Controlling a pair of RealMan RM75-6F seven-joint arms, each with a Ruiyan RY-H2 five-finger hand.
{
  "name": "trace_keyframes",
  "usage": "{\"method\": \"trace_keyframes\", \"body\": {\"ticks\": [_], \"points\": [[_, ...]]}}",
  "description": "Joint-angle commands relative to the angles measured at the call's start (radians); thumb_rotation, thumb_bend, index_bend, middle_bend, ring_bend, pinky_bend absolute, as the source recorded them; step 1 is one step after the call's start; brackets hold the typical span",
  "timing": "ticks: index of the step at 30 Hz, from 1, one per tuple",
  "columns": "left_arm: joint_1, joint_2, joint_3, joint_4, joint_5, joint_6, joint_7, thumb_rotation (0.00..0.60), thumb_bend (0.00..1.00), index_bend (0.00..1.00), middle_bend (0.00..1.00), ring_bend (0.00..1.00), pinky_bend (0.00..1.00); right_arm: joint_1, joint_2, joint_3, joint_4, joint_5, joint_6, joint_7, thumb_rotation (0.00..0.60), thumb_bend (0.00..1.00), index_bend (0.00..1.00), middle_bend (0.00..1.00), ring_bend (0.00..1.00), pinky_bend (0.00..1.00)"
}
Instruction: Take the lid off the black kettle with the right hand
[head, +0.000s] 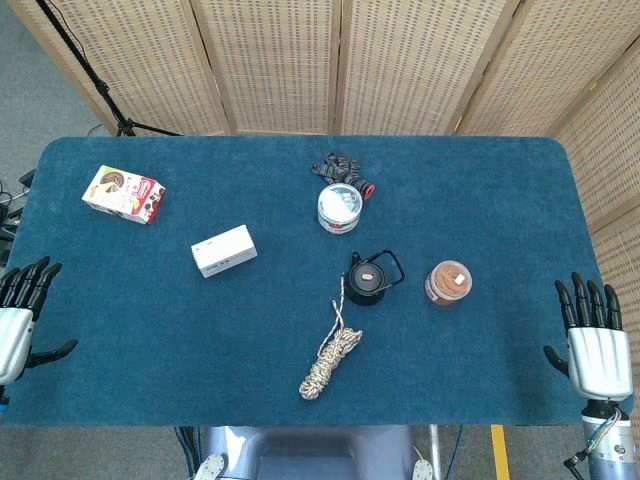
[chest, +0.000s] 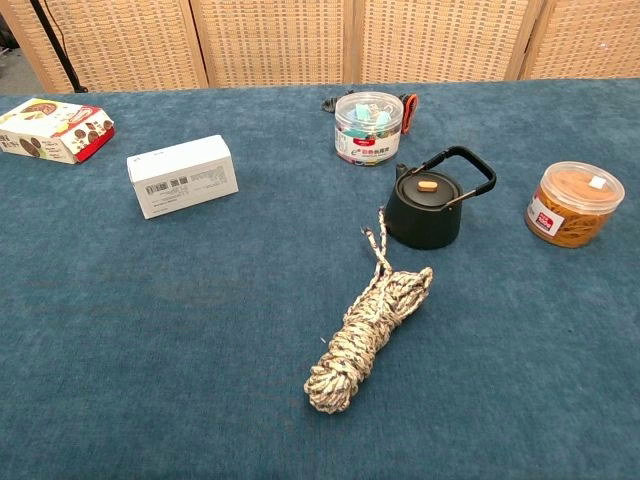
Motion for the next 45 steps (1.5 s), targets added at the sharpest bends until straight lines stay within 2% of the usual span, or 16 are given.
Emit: {"method": "trace_keyframes", "body": {"ticks": [1, 7, 11, 16, 19, 21, 23, 27, 30, 39, 45], "points": [[-0.001, -0.001, 0.001, 0.007, -0.007, -0.002, 0.003, 0.600, 0.09, 0.00, 0.00, 0.00, 0.00, -0.007, -0.002, 0.008, -0.001, -0.008, -0.003, -0.009, 0.600, 0.00, 0.07, 0.00, 0.00, 0.00], [-0.007, 0.000, 0.001, 0.006, -0.015, -0.015, 0.006, 0.600, 0.08, 0.00, 0.00, 0.00, 0.00, 0.001, 0.005, 0.033, -0.035, -0.012, -0.044, 0.011, 0.600, 0.00, 0.10, 0.00, 0.00, 0.00], [-0.010, -0.004, -0.005, 0.002, -0.023, -0.014, 0.012, 0.600, 0.09, 0.00, 0.00, 0.00, 0.00, 0.076, 0.052, 0.087, -0.156, -0.017, -0.133, -0.016, 0.600, 0.00, 0.12, 0.00, 0.00, 0.00], [-0.010, 0.002, -0.011, 0.005, -0.037, -0.012, -0.003, 0.600, 0.08, 0.00, 0.00, 0.00, 0.00, 0.212, 0.089, 0.185, -0.344, 0.021, -0.289, -0.103, 0.600, 0.15, 0.27, 0.00, 0.00, 0.00], [-0.005, 0.007, -0.021, 0.005, -0.046, 0.003, -0.022, 0.600, 0.08, 0.00, 0.00, 0.00, 0.00, 0.295, 0.069, 0.243, -0.419, 0.121, -0.398, -0.183, 0.600, 0.27, 0.35, 0.00, 0.00, 0.00], [-0.001, 0.010, -0.024, 0.009, -0.046, 0.012, -0.033, 0.600, 0.09, 0.00, 0.00, 0.00, 0.00, 0.349, 0.041, 0.279, -0.446, 0.198, -0.447, -0.252, 0.600, 0.34, 0.37, 0.00, 0.00, 0.00], [-0.001, 0.015, -0.023, 0.012, -0.043, 0.011, -0.048, 0.600, 0.09, 0.00, 0.00, 0.00, 0.00, 0.397, 0.005, 0.305, -0.452, 0.263, -0.478, -0.312, 0.600, 0.39, 0.37, 0.00, 0.00, 0.00], [-0.002, 0.027, -0.018, 0.016, -0.036, 0.002, -0.073, 0.600, 0.08, 0.00, 0.00, 0.00, 0.00, 0.486, -0.080, 0.347, -0.442, 0.434, -0.511, -0.417, 0.600, 0.39, 0.36, 0.00, 0.00, 0.00], [-0.002, 0.031, -0.014, 0.018, -0.029, -0.001, -0.082, 0.600, 0.08, 0.00, 0.00, 0.00, 0.00, 0.536, -0.129, 0.359, -0.423, 0.534, -0.515, -0.472, 0.600, 0.39, 0.36, 0.00, 0.00, 0.00], [-0.003, 0.038, -0.004, 0.022, -0.009, -0.004, -0.099, 0.600, 0.08, 0.00, 0.00, 0.00, 0.00, 0.616, -0.207, 0.377, -0.388, 0.744, -0.523, -0.497, 0.600, 0.39, 0.35, 0.00, 0.00, 0.00], [-0.003, 0.036, -0.001, 0.021, -0.006, -0.002, -0.094, 0.600, 0.09, 0.00, 0.00, 0.00, 0.00, 0.660, -0.235, 0.368, -0.376, 0.795, -0.512, -0.511, 0.600, 0.39, 0.35, 0.00, 0.00, 0.00]]}}
